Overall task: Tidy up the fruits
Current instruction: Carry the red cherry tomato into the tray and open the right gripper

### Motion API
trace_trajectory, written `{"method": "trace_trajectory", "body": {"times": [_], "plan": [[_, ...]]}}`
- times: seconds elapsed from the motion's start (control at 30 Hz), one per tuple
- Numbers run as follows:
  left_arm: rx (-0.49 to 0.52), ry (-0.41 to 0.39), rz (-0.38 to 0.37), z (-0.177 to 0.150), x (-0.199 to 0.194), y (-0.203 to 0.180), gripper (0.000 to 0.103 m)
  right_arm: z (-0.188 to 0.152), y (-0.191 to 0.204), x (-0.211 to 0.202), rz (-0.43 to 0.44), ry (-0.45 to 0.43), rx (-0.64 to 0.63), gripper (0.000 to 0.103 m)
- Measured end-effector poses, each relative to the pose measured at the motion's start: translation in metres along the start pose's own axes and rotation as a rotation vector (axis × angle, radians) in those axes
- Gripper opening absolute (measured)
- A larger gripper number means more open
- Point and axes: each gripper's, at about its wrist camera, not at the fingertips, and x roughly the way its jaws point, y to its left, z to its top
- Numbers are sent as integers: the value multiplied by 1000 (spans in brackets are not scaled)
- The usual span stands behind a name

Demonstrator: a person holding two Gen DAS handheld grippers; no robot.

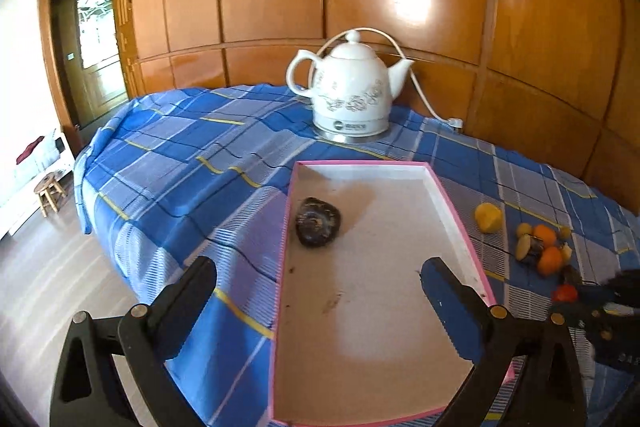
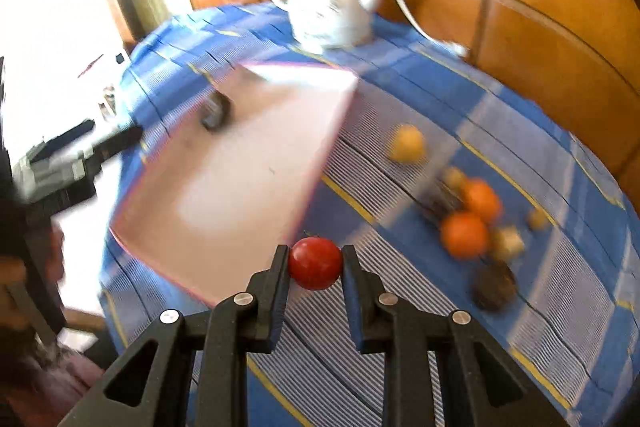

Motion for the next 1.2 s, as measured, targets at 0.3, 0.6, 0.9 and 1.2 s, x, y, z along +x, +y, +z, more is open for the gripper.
{"method": "trace_trajectory", "body": {"times": [0.3, 0.6, 0.9, 1.2], "plan": [[-81, 2, 53, -13, -3, 39, 103, 49, 37, 67, -23, 51, -6, 26], [-104, 3, 34, -18, -6, 46, 103, 45, 44, 51, -172, -55, 11, 36], [-68, 4, -8, -17, -12, 25, 103, 40, 26, -3, -322, -238, 120, 37], [-16, -6, -40, -15, -21, 4, 103, 32, 14, -35, -368, -335, 165, 37]]}}
